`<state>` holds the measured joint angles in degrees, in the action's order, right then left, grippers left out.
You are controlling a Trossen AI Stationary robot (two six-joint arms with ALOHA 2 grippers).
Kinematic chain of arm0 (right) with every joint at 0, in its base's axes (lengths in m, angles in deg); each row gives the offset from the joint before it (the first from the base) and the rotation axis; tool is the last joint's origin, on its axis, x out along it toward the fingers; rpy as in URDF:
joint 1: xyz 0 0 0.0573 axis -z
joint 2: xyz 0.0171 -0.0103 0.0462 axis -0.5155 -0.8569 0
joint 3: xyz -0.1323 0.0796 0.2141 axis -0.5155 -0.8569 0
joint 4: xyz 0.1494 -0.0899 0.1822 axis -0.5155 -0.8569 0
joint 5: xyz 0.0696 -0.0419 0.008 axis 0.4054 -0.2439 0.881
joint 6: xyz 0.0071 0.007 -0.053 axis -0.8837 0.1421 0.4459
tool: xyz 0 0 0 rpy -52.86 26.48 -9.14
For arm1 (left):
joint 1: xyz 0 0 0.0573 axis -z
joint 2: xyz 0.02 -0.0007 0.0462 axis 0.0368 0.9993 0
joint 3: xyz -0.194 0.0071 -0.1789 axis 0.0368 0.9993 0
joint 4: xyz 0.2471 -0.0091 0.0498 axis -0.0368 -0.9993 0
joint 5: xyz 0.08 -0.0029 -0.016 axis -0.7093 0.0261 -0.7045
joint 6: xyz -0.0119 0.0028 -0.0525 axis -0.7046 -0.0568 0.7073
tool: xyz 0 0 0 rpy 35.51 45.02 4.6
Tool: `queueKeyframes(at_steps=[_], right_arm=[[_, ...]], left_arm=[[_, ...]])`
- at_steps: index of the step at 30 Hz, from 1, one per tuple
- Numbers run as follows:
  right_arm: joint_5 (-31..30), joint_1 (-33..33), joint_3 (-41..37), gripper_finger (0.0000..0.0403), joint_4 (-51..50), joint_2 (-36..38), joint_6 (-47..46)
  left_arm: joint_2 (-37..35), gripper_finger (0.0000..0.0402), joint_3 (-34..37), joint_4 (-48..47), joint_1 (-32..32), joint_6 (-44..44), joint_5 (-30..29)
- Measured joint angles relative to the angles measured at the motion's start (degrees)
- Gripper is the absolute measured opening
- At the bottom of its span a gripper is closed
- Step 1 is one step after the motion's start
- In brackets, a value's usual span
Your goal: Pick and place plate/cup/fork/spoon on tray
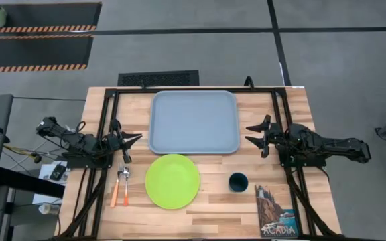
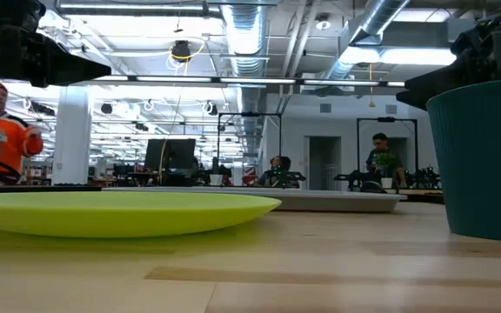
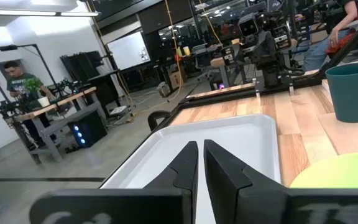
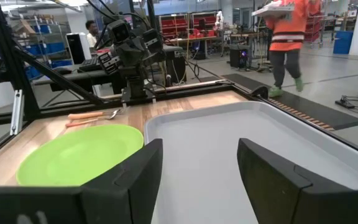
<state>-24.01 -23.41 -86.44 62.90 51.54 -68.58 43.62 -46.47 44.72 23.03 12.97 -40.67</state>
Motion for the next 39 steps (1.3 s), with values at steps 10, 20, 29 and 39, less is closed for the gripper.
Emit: queueKeyframes(at_steps=[10,20,29,39], right_arm=[[0.02,0.00,0.00,0.0233,0.00,0.00,0.00],[0.00,0.00,0.00,0.0233,0.04,0.00,0.59],[-1.04,-0.78,0.02,0.0233,4.87,-0.02,-17.09],[-1.66,-0.73,0.00,0.0233,10.93,0.09,-27.35]], left_arm=[[0.02,0.0018,0.02,0.01,-0.01,0.00,0.00],[0.02,0.0018,0.02,1.67,0.03,15.55,4.34],[0.00,0.0018,0.02,2.52,0.01,26.50,6.18],[0.00,0.0023,0.04,10.36,0.01,30.57,5.52]])
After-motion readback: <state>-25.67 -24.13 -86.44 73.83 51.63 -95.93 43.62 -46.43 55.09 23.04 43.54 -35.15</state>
